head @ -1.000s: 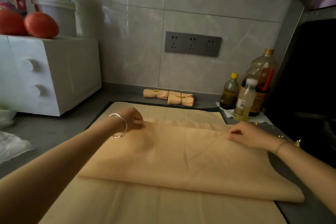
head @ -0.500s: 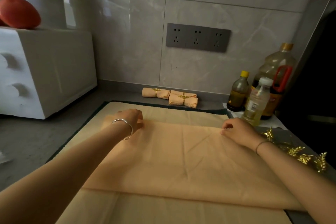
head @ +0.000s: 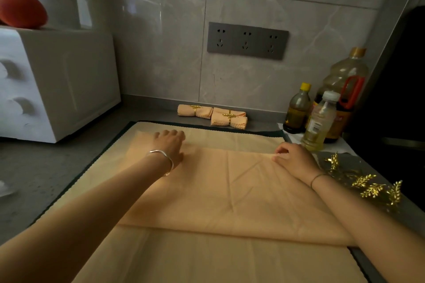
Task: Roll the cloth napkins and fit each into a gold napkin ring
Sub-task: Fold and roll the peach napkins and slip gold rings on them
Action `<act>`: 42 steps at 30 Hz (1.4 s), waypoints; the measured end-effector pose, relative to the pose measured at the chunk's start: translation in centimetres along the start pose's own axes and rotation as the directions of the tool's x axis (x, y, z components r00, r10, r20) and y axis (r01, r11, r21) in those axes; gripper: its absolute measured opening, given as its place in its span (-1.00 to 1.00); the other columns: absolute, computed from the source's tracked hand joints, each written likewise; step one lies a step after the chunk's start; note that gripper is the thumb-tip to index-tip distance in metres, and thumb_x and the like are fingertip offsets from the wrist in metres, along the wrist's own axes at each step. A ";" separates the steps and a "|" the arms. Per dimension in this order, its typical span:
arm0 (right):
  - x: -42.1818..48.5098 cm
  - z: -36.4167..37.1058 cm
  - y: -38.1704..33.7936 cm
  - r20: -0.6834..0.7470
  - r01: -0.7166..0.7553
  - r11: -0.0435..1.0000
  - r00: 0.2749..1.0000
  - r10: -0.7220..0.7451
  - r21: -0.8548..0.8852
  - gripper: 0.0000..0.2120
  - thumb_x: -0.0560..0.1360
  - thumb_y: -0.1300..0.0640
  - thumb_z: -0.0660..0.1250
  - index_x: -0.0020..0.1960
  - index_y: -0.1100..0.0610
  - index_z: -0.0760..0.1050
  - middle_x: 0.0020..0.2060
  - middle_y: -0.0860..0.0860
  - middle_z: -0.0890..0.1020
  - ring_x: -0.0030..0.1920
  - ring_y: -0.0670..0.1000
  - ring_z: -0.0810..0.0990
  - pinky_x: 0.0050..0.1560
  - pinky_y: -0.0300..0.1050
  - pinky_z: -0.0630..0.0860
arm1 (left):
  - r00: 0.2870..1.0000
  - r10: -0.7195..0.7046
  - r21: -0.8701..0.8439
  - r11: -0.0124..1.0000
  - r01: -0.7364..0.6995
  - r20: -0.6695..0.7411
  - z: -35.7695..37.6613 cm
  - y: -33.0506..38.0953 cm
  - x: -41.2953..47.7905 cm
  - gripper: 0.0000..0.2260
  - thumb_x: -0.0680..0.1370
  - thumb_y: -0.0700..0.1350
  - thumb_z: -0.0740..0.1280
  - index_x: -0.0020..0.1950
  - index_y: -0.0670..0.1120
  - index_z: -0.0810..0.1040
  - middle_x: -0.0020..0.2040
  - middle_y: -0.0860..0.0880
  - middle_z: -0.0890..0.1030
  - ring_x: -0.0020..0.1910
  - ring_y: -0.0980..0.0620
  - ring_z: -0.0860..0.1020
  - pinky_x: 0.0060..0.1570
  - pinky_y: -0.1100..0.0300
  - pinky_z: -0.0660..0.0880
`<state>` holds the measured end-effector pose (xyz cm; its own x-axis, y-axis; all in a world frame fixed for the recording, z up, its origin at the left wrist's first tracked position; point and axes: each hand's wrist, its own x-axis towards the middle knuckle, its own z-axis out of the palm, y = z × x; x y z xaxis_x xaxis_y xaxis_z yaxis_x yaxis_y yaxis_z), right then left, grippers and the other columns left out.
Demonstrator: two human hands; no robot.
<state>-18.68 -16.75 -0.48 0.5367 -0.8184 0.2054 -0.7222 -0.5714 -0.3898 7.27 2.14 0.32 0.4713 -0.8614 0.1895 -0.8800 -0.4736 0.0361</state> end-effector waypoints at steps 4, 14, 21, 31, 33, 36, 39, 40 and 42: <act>-2.3 -0.2 -2.4 -0.030 0.033 0.999 0.999 -0.034 -0.013 -0.68 0.56 0.06 0.25 0.30 0.07 0.43 0.31 0.02 0.44 0.30 0.08 0.40 0.33 -0.01 0.34 | 0.978 0.195 -0.145 0.972 -0.183 0.070 -0.7 3.3 -4.6 -0.49 0.59 0.08 0.18 0.50 0.05 0.13 0.50 0.02 0.20 0.48 -0.03 0.14 0.45 0.03 0.08; -10.4 3.9 -11.7 0.180 0.176 0.974 0.963 -0.200 0.143 -0.60 0.62 0.17 0.02 0.44 0.20 0.28 0.45 0.08 0.29 0.44 0.01 0.24 0.41 -0.24 0.11 | 0.942 0.170 -0.106 0.984 -0.145 0.289 1.3 6.3 -11.0 -0.48 0.64 0.12 -0.11 0.55 -0.02 -0.16 0.55 0.05 -0.15 0.53 -0.03 -0.14 0.45 -0.07 -0.15; -11.8 6.2 -12.0 0.134 0.240 0.967 0.964 -0.228 -0.086 -0.56 0.63 0.08 -0.04 0.50 -0.02 0.11 0.51 -0.08 0.12 0.50 -0.08 0.04 0.44 -0.12 -0.07 | 0.965 0.126 -0.087 0.990 -0.108 0.228 1.5 6.6 -11.4 -0.51 0.65 0.07 -0.15 0.55 -0.01 -0.14 0.55 0.06 -0.13 0.53 0.00 -0.12 0.46 -0.07 -0.15; -11.6 2.9 -5.9 0.249 0.152 0.967 0.964 -0.098 -0.206 -0.50 0.59 -0.21 -0.13 0.52 -0.20 -0.07 0.53 -0.12 -0.05 0.52 -0.04 -0.08 0.48 0.03 -0.11 | 0.978 -0.003 -0.074 0.997 0.019 0.209 1.8 3.8 -11.1 -0.46 0.62 0.16 -0.13 0.55 0.00 -0.13 0.55 0.06 -0.12 0.53 -0.04 -0.13 0.46 -0.10 -0.17; -11.8 2.1 -4.5 0.248 0.137 0.968 0.965 -0.083 -0.209 -0.49 0.60 -0.20 -0.13 0.52 -0.17 -0.07 0.53 -0.11 -0.05 0.52 -0.05 -0.08 0.47 -0.02 -0.11 | 0.977 -0.026 -0.059 0.998 0.039 0.210 1.9 3.1 -10.9 -0.44 0.61 0.20 -0.13 0.55 0.00 -0.13 0.55 0.06 -0.12 0.53 -0.04 -0.13 0.46 -0.10 -0.16; -11.9 1.1 -2.8 0.243 0.119 0.966 0.968 -0.062 -0.230 -0.48 0.61 -0.18 -0.13 0.54 -0.11 -0.08 0.54 -0.09 -0.05 0.52 -0.05 -0.08 0.47 -0.09 -0.12 | 0.980 -0.027 -0.059 0.997 0.040 0.199 1.9 2.9 -10.9 -0.41 0.59 0.24 -0.13 0.55 0.00 -0.12 0.55 0.06 -0.11 0.53 -0.04 -0.12 0.46 -0.10 -0.14; -11.9 0.4 -1.5 0.239 0.095 0.968 0.970 -0.037 -0.233 -0.46 0.61 -0.18 -0.14 0.54 -0.05 -0.08 0.54 -0.08 -0.06 0.52 -0.06 -0.08 0.47 -0.11 -0.12 | 0.982 -0.023 -0.063 0.997 0.036 0.189 1.9 2.8 -11.0 -0.41 0.59 0.24 -0.12 0.55 0.00 -0.11 0.55 0.06 -0.11 0.53 -0.03 -0.12 0.46 -0.10 -0.14; -11.9 0.3 -1.1 0.239 0.090 0.969 0.971 -0.033 -0.232 -0.46 0.61 -0.18 -0.13 0.54 -0.04 -0.09 0.54 -0.08 -0.06 0.52 -0.06 -0.09 0.47 -0.12 -0.11 | 0.982 -0.024 -0.067 0.997 0.037 0.189 1.9 2.8 -11.0 -0.40 0.59 0.25 -0.12 0.55 0.00 -0.11 0.55 0.05 -0.11 0.53 -0.03 -0.12 0.46 -0.09 -0.15; -11.9 0.0 -0.4 0.235 0.079 0.973 0.972 -0.026 -0.219 -0.44 0.61 -0.18 -0.13 0.55 -0.02 -0.10 0.54 -0.08 -0.06 0.52 -0.07 -0.09 0.47 -0.12 -0.11 | 0.982 -0.028 -0.070 0.997 0.041 0.187 1.9 2.8 -11.0 -0.40 0.58 0.25 -0.12 0.55 0.01 -0.11 0.55 0.05 -0.11 0.53 -0.02 -0.12 0.46 -0.09 -0.15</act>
<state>-24.78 -6.82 -2.81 0.6426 -0.7662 -0.0017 -0.7557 -0.6333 -0.1667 -0.26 9.96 -3.53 0.4983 -0.8670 0.0020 -0.8616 -0.4949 0.1122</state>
